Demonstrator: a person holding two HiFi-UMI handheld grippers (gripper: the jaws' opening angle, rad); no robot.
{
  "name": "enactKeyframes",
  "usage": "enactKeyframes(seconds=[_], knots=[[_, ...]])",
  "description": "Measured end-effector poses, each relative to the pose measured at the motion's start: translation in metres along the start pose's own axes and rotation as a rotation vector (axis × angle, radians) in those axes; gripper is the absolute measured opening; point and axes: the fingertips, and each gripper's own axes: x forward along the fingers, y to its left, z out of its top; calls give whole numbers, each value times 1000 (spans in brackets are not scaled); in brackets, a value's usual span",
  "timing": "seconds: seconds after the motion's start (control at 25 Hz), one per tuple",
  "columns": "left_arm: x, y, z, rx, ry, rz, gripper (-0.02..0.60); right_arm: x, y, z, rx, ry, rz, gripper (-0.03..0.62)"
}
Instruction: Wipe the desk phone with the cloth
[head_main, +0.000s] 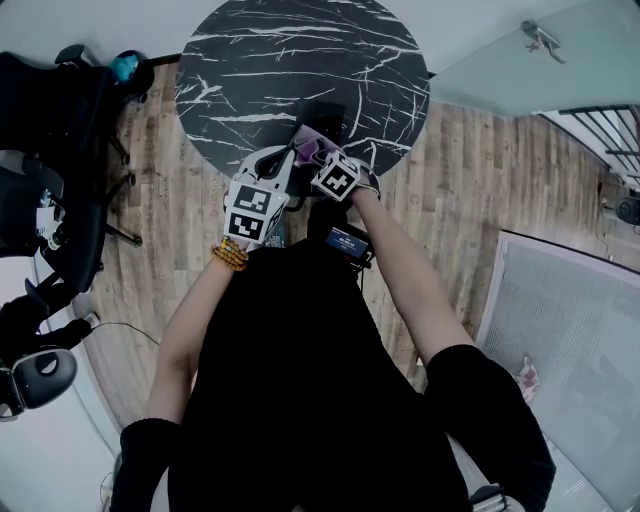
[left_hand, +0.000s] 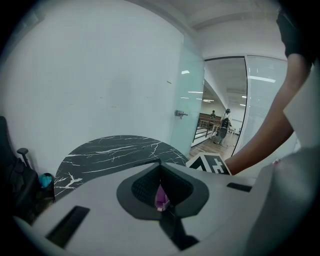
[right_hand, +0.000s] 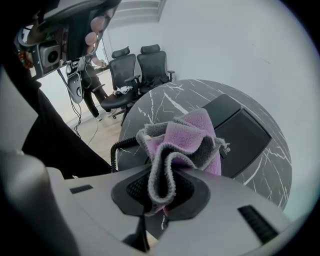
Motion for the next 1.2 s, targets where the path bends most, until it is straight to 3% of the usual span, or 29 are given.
enactKeyframes(seconds=[0.16, 0.4, 0.6, 0.92, 1.2], knots=[[13, 4, 2, 1, 9, -1, 13, 3, 4, -2, 6, 9, 16, 54], [34, 10, 11, -58, 25, 11, 13, 3, 8, -4, -14, 22, 19, 54], [46, 4, 8, -187, 28, 0, 14, 4, 10, -6, -8, 31, 25, 54], [43, -3, -23, -149, 100, -1, 12, 4, 11, -6, 15, 19, 24, 54], [40, -4, -23, -139, 97, -5, 14, 5, 12, -5, 17, 7, 25, 55]])
